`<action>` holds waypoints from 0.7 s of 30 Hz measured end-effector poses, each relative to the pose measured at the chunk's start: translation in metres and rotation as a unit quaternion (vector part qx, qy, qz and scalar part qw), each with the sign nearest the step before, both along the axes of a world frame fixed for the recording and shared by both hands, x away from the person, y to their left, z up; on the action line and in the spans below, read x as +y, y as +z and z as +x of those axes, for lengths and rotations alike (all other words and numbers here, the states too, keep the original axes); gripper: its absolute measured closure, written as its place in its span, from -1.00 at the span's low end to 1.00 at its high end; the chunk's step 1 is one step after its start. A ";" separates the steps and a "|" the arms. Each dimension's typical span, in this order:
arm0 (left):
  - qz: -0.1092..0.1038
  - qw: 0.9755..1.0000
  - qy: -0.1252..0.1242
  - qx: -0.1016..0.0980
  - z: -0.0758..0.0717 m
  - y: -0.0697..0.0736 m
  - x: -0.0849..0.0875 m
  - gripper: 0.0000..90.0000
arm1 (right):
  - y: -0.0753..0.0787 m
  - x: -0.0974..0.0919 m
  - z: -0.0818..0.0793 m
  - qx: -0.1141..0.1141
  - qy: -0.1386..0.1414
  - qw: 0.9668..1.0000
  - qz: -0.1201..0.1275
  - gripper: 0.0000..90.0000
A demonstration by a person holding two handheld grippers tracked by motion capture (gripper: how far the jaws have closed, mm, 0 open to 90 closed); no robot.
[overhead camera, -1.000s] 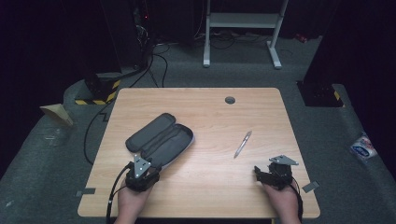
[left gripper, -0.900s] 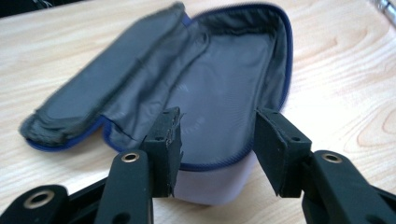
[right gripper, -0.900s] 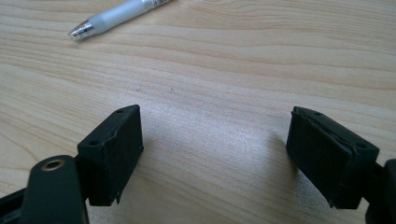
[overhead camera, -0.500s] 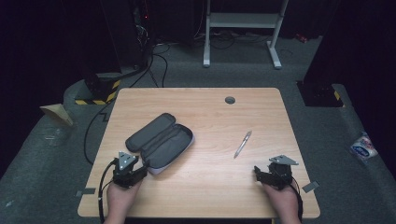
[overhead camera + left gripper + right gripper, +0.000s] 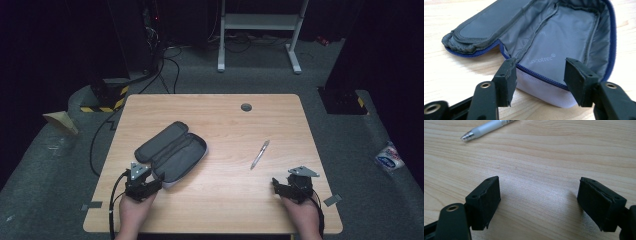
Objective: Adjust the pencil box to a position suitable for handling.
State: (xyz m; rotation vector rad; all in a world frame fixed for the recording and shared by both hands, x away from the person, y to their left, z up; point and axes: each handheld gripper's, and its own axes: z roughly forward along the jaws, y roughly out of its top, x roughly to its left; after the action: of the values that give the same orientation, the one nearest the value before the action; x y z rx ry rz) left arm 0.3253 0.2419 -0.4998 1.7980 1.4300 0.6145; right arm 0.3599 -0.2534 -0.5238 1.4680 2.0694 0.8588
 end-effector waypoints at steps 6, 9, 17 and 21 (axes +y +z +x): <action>-0.002 1.000 0.000 0.024 0.004 -0.005 0.002 -0.08 | 0.000 0.000 -0.001 0.000 0.000 1.000 0.000 -0.59; -0.005 1.000 -0.003 0.030 0.005 -0.006 0.002 0.05 | 0.000 0.000 -0.001 0.000 0.000 1.000 -0.001 -0.59; 0.004 0.999 -0.009 0.031 0.004 -0.007 0.000 0.24 | 0.000 0.000 -0.001 -0.003 0.003 1.000 -0.004 -0.59; 0.009 0.999 -0.016 0.030 0.004 -0.006 -0.002 0.27 | 0.000 0.000 -0.001 -0.003 0.003 1.000 -0.004 -0.59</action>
State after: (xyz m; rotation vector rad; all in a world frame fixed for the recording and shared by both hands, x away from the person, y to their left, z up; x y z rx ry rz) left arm 0.3295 0.2403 -0.5063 1.8643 1.4353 0.5635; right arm 0.3591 -0.2538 -0.5239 1.4544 2.0717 0.8559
